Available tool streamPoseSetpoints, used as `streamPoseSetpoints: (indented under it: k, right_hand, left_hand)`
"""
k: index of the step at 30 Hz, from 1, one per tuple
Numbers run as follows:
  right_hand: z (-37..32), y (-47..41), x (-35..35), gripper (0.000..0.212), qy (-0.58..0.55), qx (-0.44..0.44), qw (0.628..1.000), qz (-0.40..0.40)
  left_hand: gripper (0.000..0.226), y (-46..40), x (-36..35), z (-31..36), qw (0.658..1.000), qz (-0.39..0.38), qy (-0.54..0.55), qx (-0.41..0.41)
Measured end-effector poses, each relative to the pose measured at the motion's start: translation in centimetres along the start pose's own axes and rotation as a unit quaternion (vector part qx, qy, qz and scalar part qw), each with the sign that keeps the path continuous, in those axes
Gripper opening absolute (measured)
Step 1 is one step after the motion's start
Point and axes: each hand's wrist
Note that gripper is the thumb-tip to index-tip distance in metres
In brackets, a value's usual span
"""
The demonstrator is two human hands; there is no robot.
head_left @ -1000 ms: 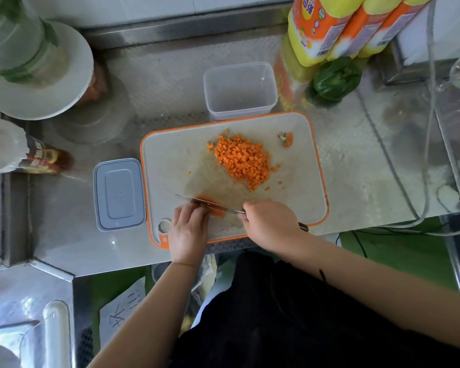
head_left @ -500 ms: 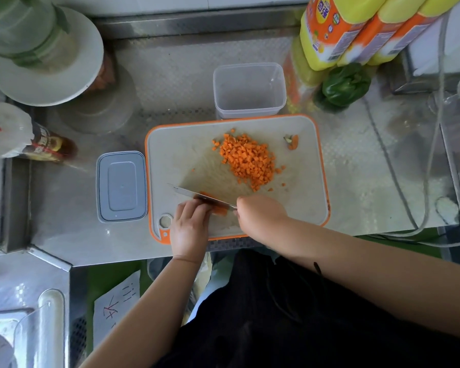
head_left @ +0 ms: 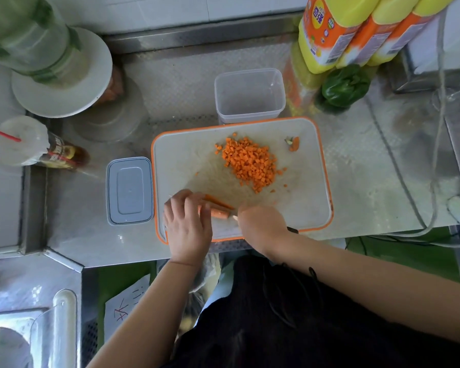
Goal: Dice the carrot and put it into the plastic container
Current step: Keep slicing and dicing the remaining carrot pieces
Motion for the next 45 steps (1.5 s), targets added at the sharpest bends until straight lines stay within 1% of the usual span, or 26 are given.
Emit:
streamPoseSetpoints:
  k: [1,2,3,4,5,7,10,12,13,14,16,17,18,19,20,21,22,23,24,25,28,30,34,38,43,45]
  right_hand:
    - [0.0,0.0,-0.1,0.016,0.011,0.0,1.0,0.007]
    - [-0.1,-0.1,-0.2,0.014,0.016,-0.004,1.0,0.014]
    - [-0.2,-0.2,-0.4,0.014,0.014,-0.013,1.0,0.019]
    - [-0.3,-0.3,-0.5,0.013,0.008,-0.025,0.999,0.021]
    - [-0.3,-0.4,-0.7,0.013,0.006,-0.035,0.999,0.02]
    - [-0.3,-0.4,-0.8,0.011,0.014,-0.037,0.999,0.021]
    - [-0.2,-0.4,-0.9,0.013,0.026,-0.033,0.999,0.027]
    - [-0.4,-0.3,-0.9,0.022,0.043,-0.026,0.998,0.032]
    - [-0.4,-0.1,-0.9,0.028,0.049,-0.018,0.998,0.034]
    - [-0.5,0.0,-0.9,0.031,0.048,-0.014,0.998,0.037]
    - [-0.4,0.3,-1.2,0.029,0.047,-0.012,0.998,0.043]
    - [-0.3,0.3,-1.4,0.024,0.044,-0.013,0.998,0.046]
    - [-0.2,0.4,-1.5,0.016,0.039,-0.018,0.998,0.046]
    - [-0.1,0.4,-1.6,0.009,0.033,-0.02,0.998,0.047]
    - [0.1,0.4,-1.7,0.011,0.03,-0.021,0.998,0.049]
    - [0.3,0.4,-1.7,0.015,0.025,-0.018,0.998,0.053]
    - [0.5,0.4,-1.6,0.017,0.01,-0.016,0.998,0.056]
    - [0.6,0.3,-1.5,0.019,-0.006,-0.014,0.998,0.063]
    - [0.7,0.4,-1.2,0.02,-0.021,-0.016,0.997,0.066]
    - [0.8,0.4,-1.0,0.021,-0.035,-0.016,0.997,0.067]
    - [0.8,0.6,-0.6,0.022,-0.068,-0.012,0.995,0.065]
    - [0.9,0.7,-0.4,0.02,-0.064,-0.01,0.996,0.062]
    - [0.7,0.9,-0.2,0.026,-0.028,-0.002,0.998,0.058]
    - [0.6,0.8,0.1,0.028,-0.021,0.001,0.999,0.045]
    - [0.3,0.3,0.6,0.023,-0.013,-0.015,1.0,0.01]
    - [0.0,-0.1,1.0,0.02,-0.003,-0.031,0.999,-0.008]
  left_hand:
    - [0.035,-1.1,0.5,0.6,0.997,-0.065,-0.044,0.01]
    - [0.047,-2.3,0.8,1.0,0.983,-0.155,-0.095,0.01]
    - [0.057,-3.2,0.8,1.4,0.959,-0.24,-0.147,0.004]
    - [0.065,-4.0,0.8,1.6,0.934,-0.3,-0.194,-0.003]
    - [0.07,-4.6,0.8,1.9,0.915,-0.33,-0.233,-0.014]
    - [0.071,-5.3,0.8,2.4,0.89,-0.351,-0.289,-0.035]
    - [0.063,-5.9,1.0,3.1,0.861,-0.382,-0.331,-0.064]
    - [0.052,-6.3,1.0,3.6,0.85,-0.403,-0.329,-0.077]
    - [0.05,-6.5,1.0,3.7,0.848,-0.415,-0.32,-0.079]
    - [0.052,-6.6,1.0,3.7,0.846,-0.426,-0.312,-0.074]
    - [0.057,-7.1,1.0,3.7,0.839,-0.444,-0.307,-0.07]
    - [0.058,-7.3,1.0,3.5,0.844,-0.439,-0.299,-0.073]
    - [0.06,-7.4,1.1,3.2,0.861,-0.416,-0.281,-0.079]
    - [0.06,-7.6,1.2,2.7,0.895,-0.369,-0.241,-0.074]
    - [0.054,-7.4,1.5,2.1,0.941,-0.286,-0.172,-0.057]
    - [0.046,-6.8,2.0,1.4,0.98,-0.174,-0.083,-0.05]
    - [0.038,-5.9,2.6,0.8,0.997,-0.051,-0.002,-0.05]
    - [0.032,-4.8,3.1,0.1,0.997,0.04,0.051,-0.043]
    - [0.029,-3.5,3.3,-0.3,0.993,0.082,0.078,-0.04]
    - [0.026,-2.1,2.9,-0.8,0.992,0.082,0.087,-0.043]
    - [0.014,1.4,0.0,-2.2,0.996,-0.019,0.064,-0.055]
    - [0.016,2.4,-1.9,-2.6,0.996,-0.06,0.048,-0.04]
    - [0.018,2.4,-3.3,-2.6,0.997,-0.07,0.041,-0.001]
    - [0.019,2.3,-3.4,-2.8,0.997,-0.064,0.05,0.005]
    - [0.008,2.2,-3.6,-2.9,0.996,-0.055,0.065,0.013]
    - [0.01,2.2,-3.7,-3.0,0.996,-0.049,0.07,0.011]
Point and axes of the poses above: each hand's wrist, its own y-axis away from the middle knuckle, its own x-axis out of the back of the hand, z = x × y, and after that the axes turned 2 degrees about x, right-handed
